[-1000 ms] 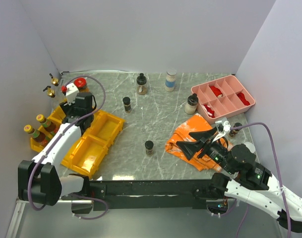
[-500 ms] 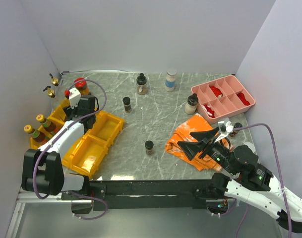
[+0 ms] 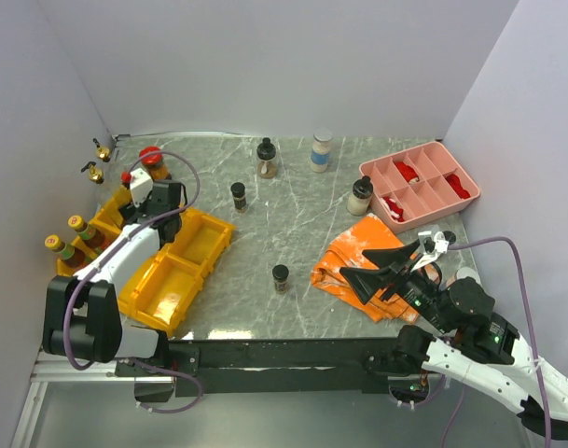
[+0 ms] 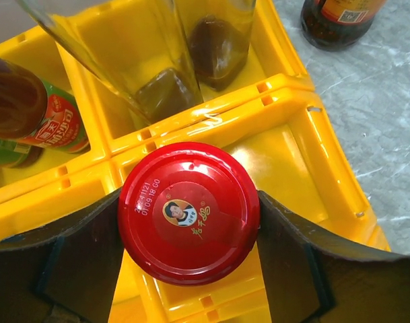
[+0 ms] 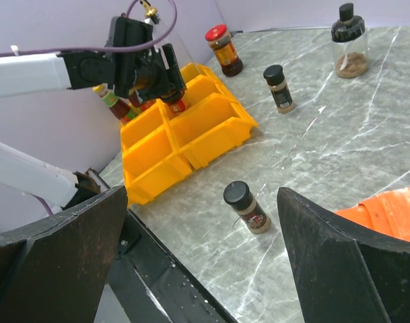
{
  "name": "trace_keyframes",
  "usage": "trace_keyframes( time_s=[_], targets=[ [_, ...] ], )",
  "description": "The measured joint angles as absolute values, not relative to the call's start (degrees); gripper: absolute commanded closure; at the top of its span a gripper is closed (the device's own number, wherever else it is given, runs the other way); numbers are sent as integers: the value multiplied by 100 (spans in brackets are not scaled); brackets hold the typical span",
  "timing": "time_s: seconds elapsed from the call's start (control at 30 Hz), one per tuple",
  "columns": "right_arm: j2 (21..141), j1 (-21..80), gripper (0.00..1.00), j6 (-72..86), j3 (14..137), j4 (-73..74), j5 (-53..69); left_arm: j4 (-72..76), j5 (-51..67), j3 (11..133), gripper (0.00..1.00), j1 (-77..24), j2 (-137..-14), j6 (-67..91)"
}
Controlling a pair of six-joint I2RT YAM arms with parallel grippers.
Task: Organize the condiment bottles
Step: Place the bottle in the storage box, then pick up the bottle from the center of the board.
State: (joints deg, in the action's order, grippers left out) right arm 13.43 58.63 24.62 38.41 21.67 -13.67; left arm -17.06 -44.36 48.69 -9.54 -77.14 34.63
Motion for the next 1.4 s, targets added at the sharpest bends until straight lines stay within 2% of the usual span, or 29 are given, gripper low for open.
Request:
trace_keyframes(
  time_s=[0.03, 0.07, 0.2, 0.27, 0.43, 0.73, 0.93, 1.2, 1.4],
  targets=[
    [1343, 5863, 0, 2462, 3841, 2178, -1367, -1756, -4431, 4890, 16, -954, -7714, 3474],
    [1345, 5863, 0, 2462, 3841, 2204, -1367, -1800, -4445, 4925, 9, -954, -7712, 3481],
    [1343, 5863, 0, 2462, 3868, 2239, -1365, -1876, -4440, 5236, 0, -945, -7620, 3452],
    [1343, 5863, 0, 2462, 3868, 2239, -1363, -1885, -4438, 5419, 3, -945, -7502, 3400],
    [1341, 5863, 0, 2464, 3868, 2235, -1363, -1968, -4257, 5892, 4, -945, -7227, 3194],
    [1520, 5863, 0, 2460, 3868, 2150, -1343, -1907, -2880, 6777, 1, -947, -7363, 2300],
    [1667, 5863, 0, 2432, 3868, 2003, -1367, -1656, -2539, 7817, 1, -947, -8519, 1833],
    [1997, 5863, 0, 2290, 3868, 1852, -1393, -1662, -2840, 8862, 2, -886, -10265, 1516],
    [2073, 5863, 0, 2198, 3868, 1778, -1402, -1702, -2746, 9351, 2, -539, -10746, 1428]
  ],
)
